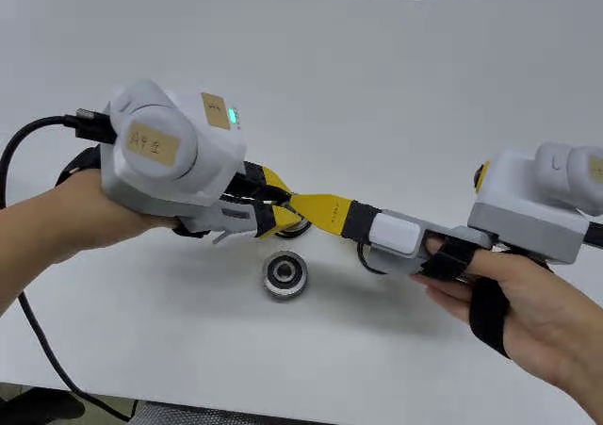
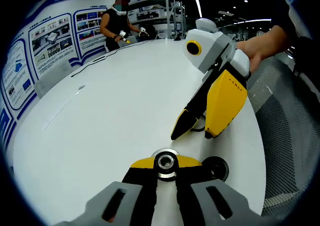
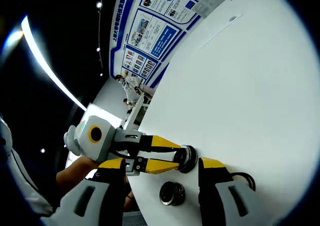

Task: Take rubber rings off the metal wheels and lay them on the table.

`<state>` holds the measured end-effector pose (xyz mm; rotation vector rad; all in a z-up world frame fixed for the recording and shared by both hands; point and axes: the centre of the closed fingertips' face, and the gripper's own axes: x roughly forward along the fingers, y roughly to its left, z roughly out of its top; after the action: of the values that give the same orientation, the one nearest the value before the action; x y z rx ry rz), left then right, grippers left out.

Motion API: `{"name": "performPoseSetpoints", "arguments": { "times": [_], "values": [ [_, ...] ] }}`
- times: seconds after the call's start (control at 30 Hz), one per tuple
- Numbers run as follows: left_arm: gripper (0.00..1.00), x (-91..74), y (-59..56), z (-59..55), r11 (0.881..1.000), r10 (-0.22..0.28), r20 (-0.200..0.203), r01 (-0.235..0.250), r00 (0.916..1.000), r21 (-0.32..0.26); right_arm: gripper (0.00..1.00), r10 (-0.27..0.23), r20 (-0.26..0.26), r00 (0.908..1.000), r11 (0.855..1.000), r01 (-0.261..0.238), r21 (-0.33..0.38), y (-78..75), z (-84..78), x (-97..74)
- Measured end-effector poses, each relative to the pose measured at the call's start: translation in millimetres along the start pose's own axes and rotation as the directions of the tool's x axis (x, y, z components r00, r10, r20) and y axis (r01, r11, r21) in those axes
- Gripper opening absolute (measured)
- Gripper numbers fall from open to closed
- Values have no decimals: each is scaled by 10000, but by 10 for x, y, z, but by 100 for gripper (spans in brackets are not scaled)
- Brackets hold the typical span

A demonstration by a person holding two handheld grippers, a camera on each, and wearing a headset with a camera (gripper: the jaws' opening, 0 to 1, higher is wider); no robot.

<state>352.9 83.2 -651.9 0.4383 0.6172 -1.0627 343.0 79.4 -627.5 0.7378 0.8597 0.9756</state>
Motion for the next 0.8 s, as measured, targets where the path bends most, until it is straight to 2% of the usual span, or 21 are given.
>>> {"name": "performPoseSetpoints", "arguments": {
  "times": [0.23, 0.53, 0.8],
  "values": [
    [13, 1, 5, -3, 10000, 43, -6, -43, 10000, -23, 62, 54, -210, 9998, 9999, -51, 147, 17, -16, 107],
    [13, 4, 4, 3, 10000, 45, -9, -45, 10000, -85, 61, 165, -375, 9992, 9996, -156, 235, 36, -37, 111],
    [13, 7, 5, 7, 10000, 19, -24, -19, 10000, -72, 61, 266, -317, 9991, 9993, -258, 259, 63, -23, 113]
  ]
}}
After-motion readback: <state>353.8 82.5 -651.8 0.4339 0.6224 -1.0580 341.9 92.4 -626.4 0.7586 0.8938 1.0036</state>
